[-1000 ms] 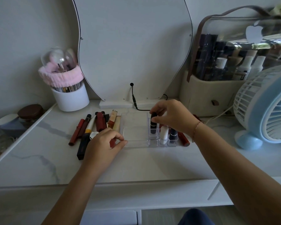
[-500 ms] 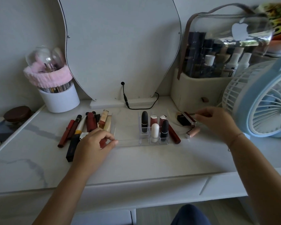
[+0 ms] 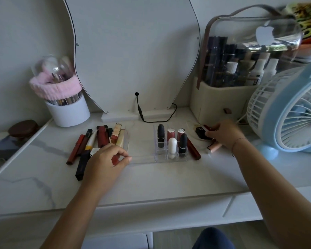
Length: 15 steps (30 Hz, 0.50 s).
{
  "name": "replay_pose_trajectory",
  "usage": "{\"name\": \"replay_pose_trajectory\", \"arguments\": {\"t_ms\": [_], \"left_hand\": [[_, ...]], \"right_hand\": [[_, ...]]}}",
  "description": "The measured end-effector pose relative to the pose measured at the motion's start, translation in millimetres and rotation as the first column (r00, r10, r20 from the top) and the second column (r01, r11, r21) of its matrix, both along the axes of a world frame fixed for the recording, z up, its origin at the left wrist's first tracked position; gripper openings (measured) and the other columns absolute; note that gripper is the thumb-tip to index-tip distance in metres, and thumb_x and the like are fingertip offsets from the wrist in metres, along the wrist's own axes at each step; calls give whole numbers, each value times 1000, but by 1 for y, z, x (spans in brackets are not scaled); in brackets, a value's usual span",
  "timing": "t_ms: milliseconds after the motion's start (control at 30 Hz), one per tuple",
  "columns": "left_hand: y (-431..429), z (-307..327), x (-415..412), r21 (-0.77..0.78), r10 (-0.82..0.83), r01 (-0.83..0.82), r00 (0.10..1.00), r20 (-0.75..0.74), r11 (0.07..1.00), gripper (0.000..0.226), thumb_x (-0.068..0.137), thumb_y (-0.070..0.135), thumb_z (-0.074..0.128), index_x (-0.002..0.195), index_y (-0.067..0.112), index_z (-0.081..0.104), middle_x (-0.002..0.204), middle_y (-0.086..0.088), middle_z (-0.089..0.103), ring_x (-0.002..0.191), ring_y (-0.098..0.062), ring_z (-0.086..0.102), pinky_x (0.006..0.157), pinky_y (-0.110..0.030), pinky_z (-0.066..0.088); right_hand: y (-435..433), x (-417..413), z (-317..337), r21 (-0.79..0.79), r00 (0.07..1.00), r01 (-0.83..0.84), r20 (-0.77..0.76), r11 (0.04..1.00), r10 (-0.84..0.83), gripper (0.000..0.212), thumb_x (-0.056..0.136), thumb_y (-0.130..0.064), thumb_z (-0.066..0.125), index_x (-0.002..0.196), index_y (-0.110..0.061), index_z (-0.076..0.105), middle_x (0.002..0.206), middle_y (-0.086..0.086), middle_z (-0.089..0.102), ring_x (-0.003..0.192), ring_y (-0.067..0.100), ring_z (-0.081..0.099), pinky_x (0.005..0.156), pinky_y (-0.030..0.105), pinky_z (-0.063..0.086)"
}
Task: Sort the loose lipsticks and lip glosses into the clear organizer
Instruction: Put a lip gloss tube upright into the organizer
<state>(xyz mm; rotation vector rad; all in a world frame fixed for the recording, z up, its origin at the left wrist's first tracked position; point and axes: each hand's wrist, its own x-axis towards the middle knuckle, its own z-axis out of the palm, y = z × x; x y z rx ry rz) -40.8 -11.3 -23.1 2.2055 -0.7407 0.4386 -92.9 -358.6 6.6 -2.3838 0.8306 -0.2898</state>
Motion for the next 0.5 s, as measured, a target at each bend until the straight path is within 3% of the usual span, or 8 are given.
{"name": "replay_pose_trajectory", "arguments": {"t_ms": [167,267,400,500], "left_hand": [[0,-1,1,-1,-1,1,1000,1,1000,12,74,19,78,76,19,66,80,11,64,73,-11,61,66,-32,51],[1,-1,2,3,-7,7,1000,-1,1000,12,74,20,77,76,21,66,79,11,63,73,-11,61,65,-33,51],[2,-3,3,11,-21,21,1000,0,1000,12,75,21,77,76,22,65,79,12,62,72,-10,60,64,-32,51],[2,-4,4,6,-16,16,1000,0,1000,13,75,21,77,75,25,64,78,13,62,71,-9,59,63,-30,49]], "right_hand": [[3,3,3,-29,997,-25,-78,999,23,27,79,-22,67,94,-1,68,79,17,66,59,20,50,55,27,38],[5,2,5,-32,999,-34,-38,999,33,24,83,-21,62,95,-1,67,67,8,60,55,18,50,50,25,36],[16,2,19,-75,977,-78,192,994,91,20,87,-22,59,104,-11,59,77,1,62,62,11,53,52,23,41],[34,6,39,14,923,-179,348,984,163,34,85,-22,63,115,-9,53,96,1,61,69,2,55,46,11,44]]}}
